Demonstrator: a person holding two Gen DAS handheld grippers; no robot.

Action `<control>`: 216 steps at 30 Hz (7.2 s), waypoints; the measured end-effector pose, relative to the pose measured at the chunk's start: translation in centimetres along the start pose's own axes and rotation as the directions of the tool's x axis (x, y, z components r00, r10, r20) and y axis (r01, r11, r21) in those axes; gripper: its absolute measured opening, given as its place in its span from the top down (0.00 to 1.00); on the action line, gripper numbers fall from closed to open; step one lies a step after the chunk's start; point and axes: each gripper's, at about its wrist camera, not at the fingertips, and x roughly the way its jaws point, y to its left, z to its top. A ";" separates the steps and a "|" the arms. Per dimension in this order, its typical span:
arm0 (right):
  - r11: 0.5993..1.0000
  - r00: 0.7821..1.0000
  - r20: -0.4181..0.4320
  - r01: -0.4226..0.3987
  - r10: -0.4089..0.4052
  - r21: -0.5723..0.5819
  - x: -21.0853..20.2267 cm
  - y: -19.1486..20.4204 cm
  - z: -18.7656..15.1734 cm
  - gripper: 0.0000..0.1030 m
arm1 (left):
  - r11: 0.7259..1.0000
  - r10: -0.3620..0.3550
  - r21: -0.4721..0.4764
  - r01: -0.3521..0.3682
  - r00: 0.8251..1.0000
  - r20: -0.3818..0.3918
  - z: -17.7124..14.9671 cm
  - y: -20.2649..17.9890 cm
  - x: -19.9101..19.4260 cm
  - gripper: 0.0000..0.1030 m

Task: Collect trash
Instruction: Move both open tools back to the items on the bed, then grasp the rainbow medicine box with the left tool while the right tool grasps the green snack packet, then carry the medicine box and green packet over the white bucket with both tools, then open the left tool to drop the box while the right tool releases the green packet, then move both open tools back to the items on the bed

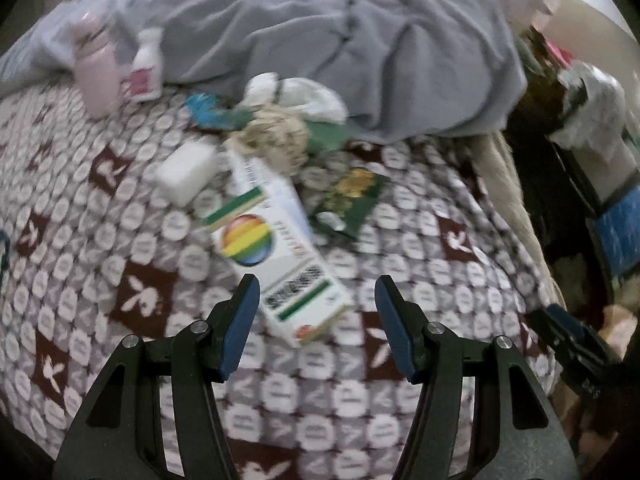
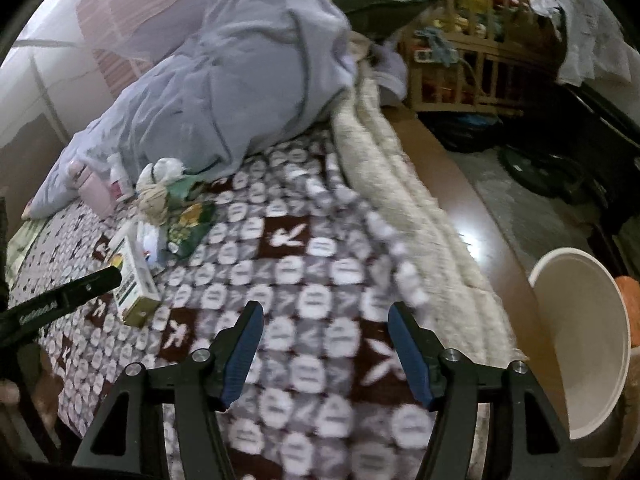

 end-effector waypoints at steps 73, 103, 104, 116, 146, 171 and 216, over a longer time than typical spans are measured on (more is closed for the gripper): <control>0.973 0.983 -0.087 -0.172 0.160 -0.152 7.1 11.1 4.3 0.80 | 0.999 -0.033 0.042 0.034 0.999 -0.012 0.2 4.6 -0.6 0.40; 0.997 0.994 0.082 -0.069 0.067 0.024 -3.1 -1.9 1.2 0.80 | 0.942 -0.178 0.280 0.185 0.983 -0.051 -1.5 -11.6 -0.9 0.40; 0.997 0.994 0.087 -0.063 0.060 0.033 -3.4 -2.6 1.1 0.80 | 0.938 -0.181 0.291 0.189 0.982 -0.053 -1.6 -12.3 -0.8 0.40; 0.986 0.991 0.124 0.030 -0.050 0.162 -6.9 -10.9 -0.7 0.80 | 0.871 -0.260 0.404 0.280 0.960 -0.104 -2.5 -21.5 0.0 0.40; 0.877 0.971 0.047 0.190 -0.234 0.441 -8.5 -26.6 -6.1 0.80 | 0.732 -0.329 0.541 0.414 0.910 -0.251 -6.4 -37.6 5.2 0.41; 0.852 0.969 0.017 0.209 -0.247 0.480 -7.2 -28.6 -6.8 0.80 | 0.698 -0.355 0.552 0.456 0.890 -0.286 -7.2 -39.6 6.7 0.40; 0.929 0.983 0.054 0.148 -0.177 0.340 -6.8 -18.8 -3.4 0.40 | 0.860 -0.211 0.464 0.209 0.976 -0.049 -3.3 -25.1 2.8 0.32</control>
